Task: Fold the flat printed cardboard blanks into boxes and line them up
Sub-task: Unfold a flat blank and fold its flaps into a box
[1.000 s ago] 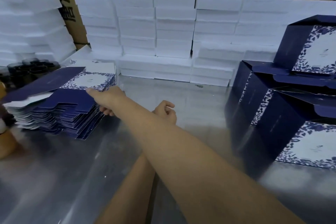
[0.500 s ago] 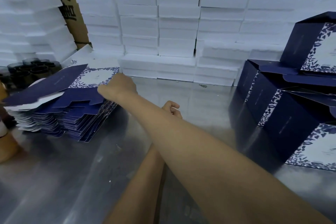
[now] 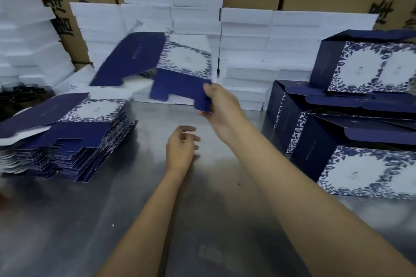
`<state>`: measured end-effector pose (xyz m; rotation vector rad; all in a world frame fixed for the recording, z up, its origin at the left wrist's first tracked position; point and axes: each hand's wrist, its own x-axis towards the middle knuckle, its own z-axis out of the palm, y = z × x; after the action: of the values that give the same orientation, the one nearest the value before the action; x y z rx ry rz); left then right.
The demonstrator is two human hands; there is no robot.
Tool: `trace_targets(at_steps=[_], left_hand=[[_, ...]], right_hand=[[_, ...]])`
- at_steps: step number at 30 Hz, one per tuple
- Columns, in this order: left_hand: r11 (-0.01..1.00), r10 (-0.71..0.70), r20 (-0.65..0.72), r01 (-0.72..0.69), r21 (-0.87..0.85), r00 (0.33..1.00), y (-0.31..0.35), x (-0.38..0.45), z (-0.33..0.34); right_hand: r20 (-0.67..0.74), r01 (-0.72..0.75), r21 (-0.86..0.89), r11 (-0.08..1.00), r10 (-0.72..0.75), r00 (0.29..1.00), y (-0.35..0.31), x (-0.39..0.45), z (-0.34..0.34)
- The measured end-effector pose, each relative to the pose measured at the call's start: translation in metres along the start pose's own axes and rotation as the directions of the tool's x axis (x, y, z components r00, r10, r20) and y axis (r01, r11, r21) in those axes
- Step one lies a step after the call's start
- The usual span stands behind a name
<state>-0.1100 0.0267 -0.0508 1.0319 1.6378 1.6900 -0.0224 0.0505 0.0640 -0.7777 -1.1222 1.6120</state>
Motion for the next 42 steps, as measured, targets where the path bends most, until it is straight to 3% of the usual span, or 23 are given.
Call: trace_targets(at_steps=[3,8,11,13,15,19,21,25,29,31,34,37,39,42], left_hand=[[0.984,-0.024,-0.04,0.017,-0.178,0.999,0.004,-0.005,-0.008],[0.911,-0.074,0.046,0.086,-0.402,0.996,0.02,-0.023,-0.011],[0.768,-0.076,0.34,0.272,-0.58,0.937,0.012,-0.031,-0.02],[0.781,-0.031,0.512,0.34,-0.523,0.859,0.009,-0.036,-0.025],[0.841,-0.022,0.489,0.281,-0.463,0.872,0.009,-0.038,-0.02],[0.886,-0.037,0.169,0.11,-0.451,0.985,0.014,-0.043,-0.001],[0.969,0.102,0.046,-0.089,-0.232,0.994,0.016,-0.05,0.008],[0.883,0.437,0.182,-0.458,0.1,0.881,0.02,-0.068,0.017],[0.763,0.492,0.355,-0.59,0.264,0.795,0.015,-0.077,0.02],[0.757,0.409,0.444,-0.568,0.323,0.797,0.011,-0.075,0.018],[0.831,0.203,0.52,-0.427,0.358,0.83,0.008,-0.067,0.011],[0.899,0.213,0.262,-0.293,0.324,0.941,0.005,-0.054,0.006],[0.944,0.156,0.107,-0.181,0.278,0.982,0.004,-0.044,-0.001],[0.992,-0.083,0.099,0.073,0.107,0.992,0.004,-0.035,-0.017]], right_hand=[[-0.114,0.008,0.009,1.0,-0.007,0.993,-0.001,-0.025,-0.058],[-0.262,-0.077,-0.002,0.997,0.074,0.962,0.031,-0.068,-0.127],[-0.267,-0.119,0.063,0.991,0.131,0.955,0.048,-0.086,-0.145],[-0.271,-0.125,0.118,0.985,0.154,0.95,0.049,-0.09,-0.15],[-0.257,-0.126,0.163,0.979,0.165,0.952,0.047,-0.091,-0.152],[-0.196,-0.121,0.13,0.984,0.145,0.97,0.049,-0.091,-0.155],[-0.178,-0.136,0.052,0.989,0.143,0.974,0.05,-0.088,-0.156],[-0.139,-0.167,0.089,0.982,0.178,0.974,0.043,-0.085,-0.157],[0.012,-0.188,0.217,0.958,0.19,0.982,0.034,-0.084,-0.167],[-0.01,-0.211,0.217,0.953,0.218,0.976,0.035,-0.083,-0.172],[-0.096,-0.24,0.162,0.957,0.258,0.961,0.037,-0.082,-0.179],[-0.077,-0.25,0.113,0.962,0.259,0.963,0.04,-0.084,-0.184],[-0.054,-0.264,0.083,0.961,0.269,0.962,0.041,-0.087,-0.187],[-0.013,-0.289,0.09,0.953,0.291,0.957,0.042,-0.089,-0.19]])
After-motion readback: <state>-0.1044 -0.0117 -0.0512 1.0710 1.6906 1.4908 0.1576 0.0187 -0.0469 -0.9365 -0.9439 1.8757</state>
